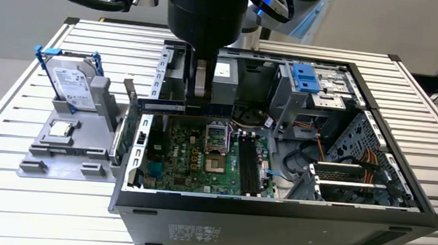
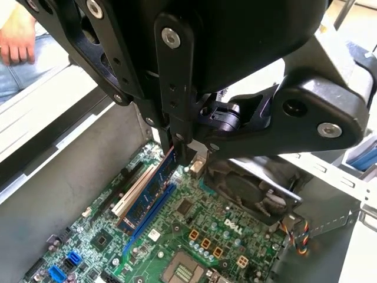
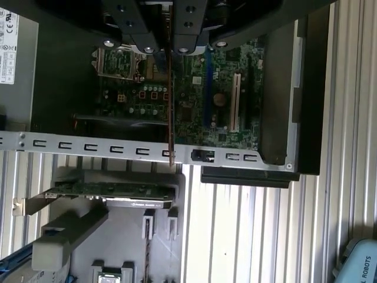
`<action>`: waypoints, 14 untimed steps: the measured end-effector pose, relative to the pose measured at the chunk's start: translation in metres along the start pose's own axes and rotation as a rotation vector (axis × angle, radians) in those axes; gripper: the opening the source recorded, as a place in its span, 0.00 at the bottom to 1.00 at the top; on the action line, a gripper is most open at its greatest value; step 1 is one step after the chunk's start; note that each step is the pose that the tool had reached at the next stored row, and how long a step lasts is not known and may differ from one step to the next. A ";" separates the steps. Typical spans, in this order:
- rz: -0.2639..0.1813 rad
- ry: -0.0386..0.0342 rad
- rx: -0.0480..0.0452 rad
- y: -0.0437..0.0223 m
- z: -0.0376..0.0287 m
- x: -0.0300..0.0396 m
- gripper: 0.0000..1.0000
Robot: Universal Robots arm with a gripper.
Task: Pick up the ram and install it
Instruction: 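Pick up the ram and move it above insertion slot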
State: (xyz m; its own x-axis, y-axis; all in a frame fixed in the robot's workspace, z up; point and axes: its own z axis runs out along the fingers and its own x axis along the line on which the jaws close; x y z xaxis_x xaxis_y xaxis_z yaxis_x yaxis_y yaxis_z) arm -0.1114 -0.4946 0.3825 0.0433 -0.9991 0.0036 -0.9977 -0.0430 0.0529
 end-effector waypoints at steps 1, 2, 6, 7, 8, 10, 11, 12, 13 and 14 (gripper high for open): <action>0.001 -0.0001 -0.0001 -0.0011 -0.0001 0.0000 0.00; 0.002 -0.0001 -0.0002 -0.0024 -0.0001 0.0001 0.00; 0.005 -0.0003 -0.0005 -0.0074 -0.0004 0.0003 0.00; 0.006 -0.0004 -0.0006 -0.0086 -0.0004 0.0004 0.00; 0.007 -0.0004 -0.0007 -0.0096 -0.0006 0.0004 0.00; 0.009 -0.0006 -0.0010 -0.0121 -0.0006 0.0005 0.00; 0.010 -0.0006 -0.0011 -0.0135 -0.0007 0.0006 0.00; 0.010 -0.0006 -0.0012 -0.0149 -0.0008 0.0006 0.00; 0.011 -0.0006 -0.0014 -0.0164 -0.0009 0.0007 0.00; 0.011 -0.0006 -0.0015 -0.0180 -0.0010 0.0008 0.00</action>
State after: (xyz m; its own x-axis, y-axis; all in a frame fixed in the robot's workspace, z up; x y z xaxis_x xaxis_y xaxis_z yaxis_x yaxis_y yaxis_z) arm -0.0934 -0.4946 0.3825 0.0318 -0.9995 0.0036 -0.9980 -0.0316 0.0543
